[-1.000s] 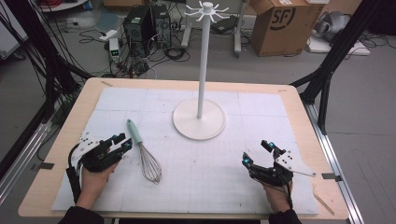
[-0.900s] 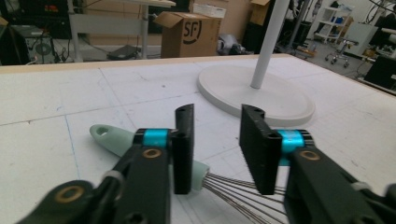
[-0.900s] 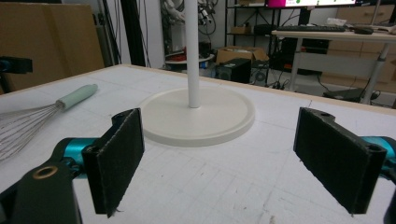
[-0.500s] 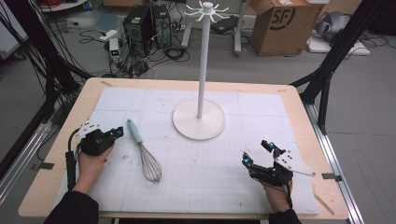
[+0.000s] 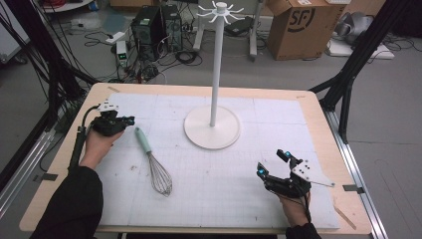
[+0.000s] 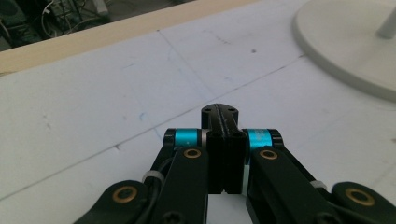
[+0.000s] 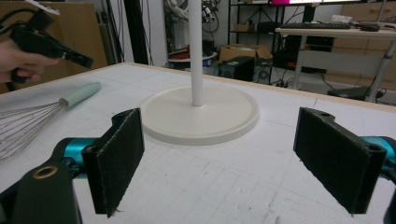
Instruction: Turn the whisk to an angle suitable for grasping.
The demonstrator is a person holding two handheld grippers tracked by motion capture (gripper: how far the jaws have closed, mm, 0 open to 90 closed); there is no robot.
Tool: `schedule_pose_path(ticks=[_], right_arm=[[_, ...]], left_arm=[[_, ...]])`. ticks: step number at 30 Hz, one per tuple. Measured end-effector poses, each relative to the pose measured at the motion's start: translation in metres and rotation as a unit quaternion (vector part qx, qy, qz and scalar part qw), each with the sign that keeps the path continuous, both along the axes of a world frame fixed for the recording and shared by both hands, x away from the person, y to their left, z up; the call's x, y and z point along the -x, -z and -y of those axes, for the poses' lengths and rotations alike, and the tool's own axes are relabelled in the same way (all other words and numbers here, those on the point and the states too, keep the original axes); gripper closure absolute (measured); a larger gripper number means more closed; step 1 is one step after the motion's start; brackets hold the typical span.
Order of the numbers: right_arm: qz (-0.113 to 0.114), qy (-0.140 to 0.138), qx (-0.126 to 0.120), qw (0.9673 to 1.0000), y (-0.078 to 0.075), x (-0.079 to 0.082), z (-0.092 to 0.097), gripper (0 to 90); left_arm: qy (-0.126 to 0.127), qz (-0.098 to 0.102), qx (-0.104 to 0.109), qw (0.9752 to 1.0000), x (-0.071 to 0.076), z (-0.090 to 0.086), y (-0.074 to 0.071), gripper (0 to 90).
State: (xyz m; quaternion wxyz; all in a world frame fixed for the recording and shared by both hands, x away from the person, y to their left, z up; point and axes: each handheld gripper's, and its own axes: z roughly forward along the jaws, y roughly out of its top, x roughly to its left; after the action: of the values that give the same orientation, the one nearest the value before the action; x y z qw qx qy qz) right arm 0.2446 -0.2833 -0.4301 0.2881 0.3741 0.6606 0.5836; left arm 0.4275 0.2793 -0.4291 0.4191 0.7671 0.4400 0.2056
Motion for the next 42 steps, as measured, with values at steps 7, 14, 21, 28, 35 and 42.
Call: schedule_pose_path(ticks=[7,14,21,28,35,42], right_arm=[[0.0,0.003,0.001,1.0,0.0,0.0,0.0,15.2],[-0.002,0.004,0.002,1.0,0.001,-0.001,0.0,15.2],[0.0,0.005,0.003,1.0,0.0,0.0,0.0,15.2],[0.0,0.007,0.003,1.0,0.0,0.0,0.0,15.2],[0.001,0.01,0.004,0.9999,0.0,0.0,0.0,15.2],[0.0,0.011,0.006,0.9999,0.0,0.0,0.0,15.2]], left_arm=[[0.016,-0.037,-0.012,0.9991,-0.021,-0.004,0.013,89.9],[0.042,-0.064,-0.034,0.9965,-0.026,0.0,0.022,89.8],[0.061,-0.078,-0.047,0.9939,-0.025,0.001,0.026,89.7],[0.083,-0.078,-0.056,0.9919,-0.022,0.009,0.025,89.7],[0.107,-0.076,-0.064,0.9892,-0.018,0.02,0.024,89.7],[0.129,-0.08,-0.073,0.9857,-0.012,0.033,0.023,89.7]])
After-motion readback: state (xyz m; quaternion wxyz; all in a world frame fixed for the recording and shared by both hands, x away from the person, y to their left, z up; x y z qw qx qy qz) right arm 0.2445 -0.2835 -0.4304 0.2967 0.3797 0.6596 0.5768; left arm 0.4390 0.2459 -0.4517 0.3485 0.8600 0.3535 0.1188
